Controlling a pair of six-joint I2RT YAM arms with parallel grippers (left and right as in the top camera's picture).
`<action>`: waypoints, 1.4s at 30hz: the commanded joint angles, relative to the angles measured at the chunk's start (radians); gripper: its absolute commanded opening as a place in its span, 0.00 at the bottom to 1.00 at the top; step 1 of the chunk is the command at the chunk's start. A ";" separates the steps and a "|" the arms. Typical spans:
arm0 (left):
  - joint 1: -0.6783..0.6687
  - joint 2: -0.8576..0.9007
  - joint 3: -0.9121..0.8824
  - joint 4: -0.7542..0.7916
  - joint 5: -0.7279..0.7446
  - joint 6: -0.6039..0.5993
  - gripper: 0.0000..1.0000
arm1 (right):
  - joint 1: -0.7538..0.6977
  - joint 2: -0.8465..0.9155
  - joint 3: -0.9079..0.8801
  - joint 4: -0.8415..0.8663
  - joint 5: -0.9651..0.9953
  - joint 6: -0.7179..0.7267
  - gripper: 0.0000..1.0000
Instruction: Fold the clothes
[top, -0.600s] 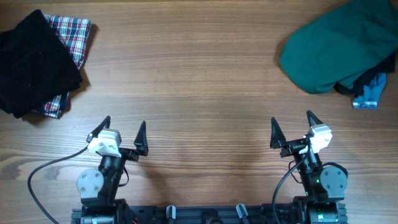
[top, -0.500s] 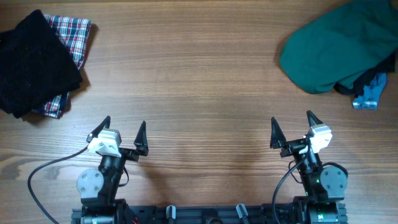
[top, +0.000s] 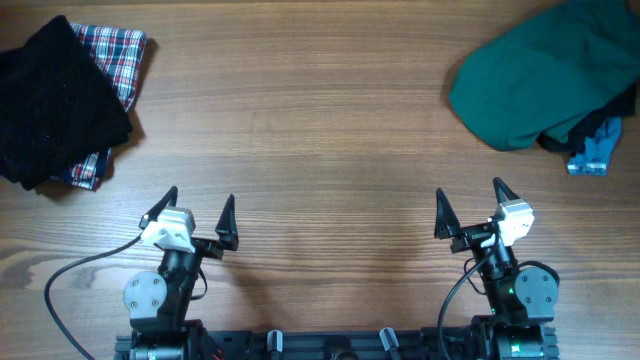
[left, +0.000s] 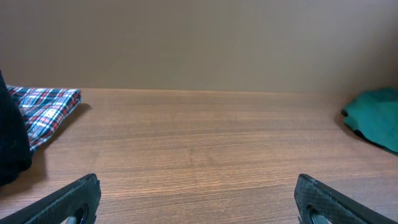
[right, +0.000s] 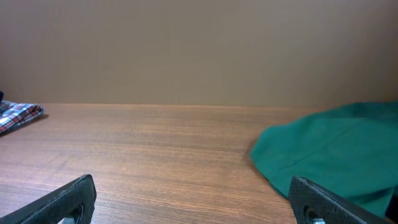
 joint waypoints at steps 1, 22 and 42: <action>0.002 -0.007 -0.008 0.003 -0.010 -0.009 1.00 | -0.003 0.008 -0.002 0.003 0.017 0.017 1.00; 0.002 -0.007 -0.008 0.003 -0.010 -0.009 1.00 | -0.003 0.008 -0.002 0.003 0.017 0.017 1.00; 0.002 -0.007 -0.008 0.003 -0.025 0.002 1.00 | -0.003 0.008 -0.002 0.004 0.051 -0.230 1.00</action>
